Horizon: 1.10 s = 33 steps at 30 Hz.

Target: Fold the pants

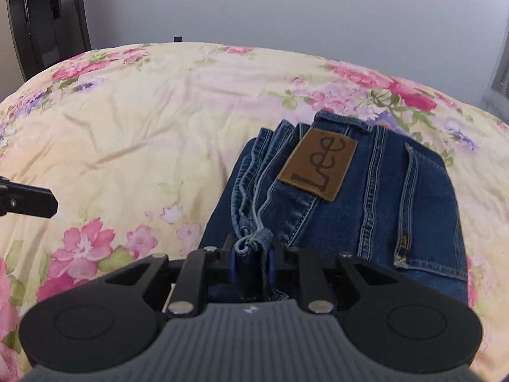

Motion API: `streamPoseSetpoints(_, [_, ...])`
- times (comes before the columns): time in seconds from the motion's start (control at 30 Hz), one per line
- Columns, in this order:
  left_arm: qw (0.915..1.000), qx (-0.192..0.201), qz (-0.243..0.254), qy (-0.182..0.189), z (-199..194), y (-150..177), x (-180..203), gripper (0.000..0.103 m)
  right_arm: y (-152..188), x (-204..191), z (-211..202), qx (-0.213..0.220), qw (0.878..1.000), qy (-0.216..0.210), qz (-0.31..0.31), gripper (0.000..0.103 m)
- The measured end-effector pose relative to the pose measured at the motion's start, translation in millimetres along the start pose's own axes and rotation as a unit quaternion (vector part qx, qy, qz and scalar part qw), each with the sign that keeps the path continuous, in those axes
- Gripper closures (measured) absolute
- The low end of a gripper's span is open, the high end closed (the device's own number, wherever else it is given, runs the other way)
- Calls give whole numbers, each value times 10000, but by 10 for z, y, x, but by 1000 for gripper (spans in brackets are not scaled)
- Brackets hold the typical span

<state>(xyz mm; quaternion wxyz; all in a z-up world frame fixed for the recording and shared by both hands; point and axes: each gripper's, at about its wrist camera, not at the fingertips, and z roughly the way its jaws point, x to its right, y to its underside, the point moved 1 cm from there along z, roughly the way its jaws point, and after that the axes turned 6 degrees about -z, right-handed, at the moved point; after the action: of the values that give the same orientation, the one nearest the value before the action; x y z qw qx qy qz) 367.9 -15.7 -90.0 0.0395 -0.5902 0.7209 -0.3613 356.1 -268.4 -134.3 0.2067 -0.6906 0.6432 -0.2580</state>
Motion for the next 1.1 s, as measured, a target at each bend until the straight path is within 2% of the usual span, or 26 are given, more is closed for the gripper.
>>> streamPoseSetpoints(0.07, [9999,-47,-88,88,35,-32,-13,97,5,46,77,-229,9991,-272,234,81])
streamPoseSetpoints(0.17, [9994,-56,-228,263,18,-15,-7,89,21,77,89,-340,9977,-404,427,77])
streamPoseSetpoints(0.23, [9989,-37,-274,386,25,-32,24,85,-2,138,46,-429,9945,-687,659,74])
streamPoseSetpoints(0.3, [9988,-2,-272,419,31,-64,81,84,-35,139,-25,-509,9931,-807,680,74])
streamPoseSetpoints(0.43, [9978,81,-279,591,104,-179,199,84,-171,202,-284,-355,9977,-547,175,75])
streamPoseSetpoints(0.6, [9943,179,-527,912,380,-376,317,81,-275,679,-445,-103,9998,151,-17,75])
streamPoseSetpoints(0.7, [9917,208,-719,1042,645,-503,333,69,-244,1013,-376,-110,9990,428,-19,82])
streamPoseSetpoints(0.83, [9852,201,-1153,1255,1079,-732,291,55,-189,1357,-215,-67,9991,399,92,82])
streamPoseSetpoints(0.93, [9819,161,-1333,1335,1382,-854,275,54,-185,1494,-68,-28,9994,315,151,83])
streamPoseSetpoints(1.03, [9842,2,-1285,1222,1671,-910,304,56,-152,1563,81,-94,9994,137,317,83])
streamPoseSetpoints(1.07, [9850,-40,-1274,1166,1746,-917,312,67,-145,1557,129,-94,9994,99,320,83])
streamPoseSetpoints(1.1, [9853,-24,-1261,1154,1807,-922,314,71,-138,1546,156,-82,9995,75,296,83])
